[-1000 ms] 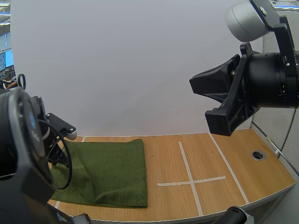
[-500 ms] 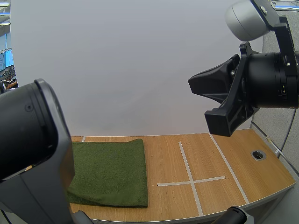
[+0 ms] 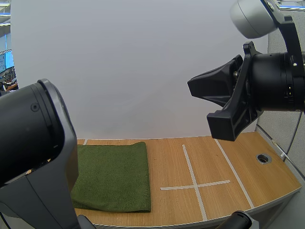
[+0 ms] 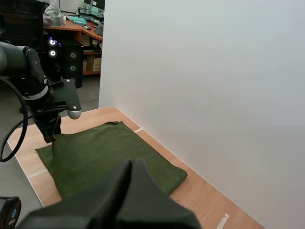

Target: Fold the towel

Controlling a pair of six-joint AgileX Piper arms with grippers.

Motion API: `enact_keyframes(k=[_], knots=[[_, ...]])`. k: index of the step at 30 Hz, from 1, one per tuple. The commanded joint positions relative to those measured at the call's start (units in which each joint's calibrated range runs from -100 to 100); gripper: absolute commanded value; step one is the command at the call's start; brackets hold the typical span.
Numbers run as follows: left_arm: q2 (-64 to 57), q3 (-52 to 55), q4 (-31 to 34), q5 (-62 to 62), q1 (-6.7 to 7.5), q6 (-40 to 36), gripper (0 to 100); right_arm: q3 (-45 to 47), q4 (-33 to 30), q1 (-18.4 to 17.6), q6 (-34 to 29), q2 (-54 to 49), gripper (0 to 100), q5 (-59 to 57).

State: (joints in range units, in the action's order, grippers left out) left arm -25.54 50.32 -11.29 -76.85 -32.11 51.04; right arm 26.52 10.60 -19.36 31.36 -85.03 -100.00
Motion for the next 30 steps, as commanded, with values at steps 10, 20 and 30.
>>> enact_keyframes(k=[10, 20, 30], knots=[[-0.45, 0.22, -1.81, 6.18, -0.08, 0.46, 67, -0.02, -0.20, 0.23, 0.29, -0.26, 0, 0.00], [-0.45, 0.22, -11.21, -9.03, -0.08, 4.87, 62, -0.02, -1.12, 0.23, 0.29, 2.74, 0, 0.00], [-0.11, 1.41, -10.97, -9.35, -0.08, 7.15, 0, -0.02, -1.12, 0.23, 0.29, 2.74, 0, 0.00]])
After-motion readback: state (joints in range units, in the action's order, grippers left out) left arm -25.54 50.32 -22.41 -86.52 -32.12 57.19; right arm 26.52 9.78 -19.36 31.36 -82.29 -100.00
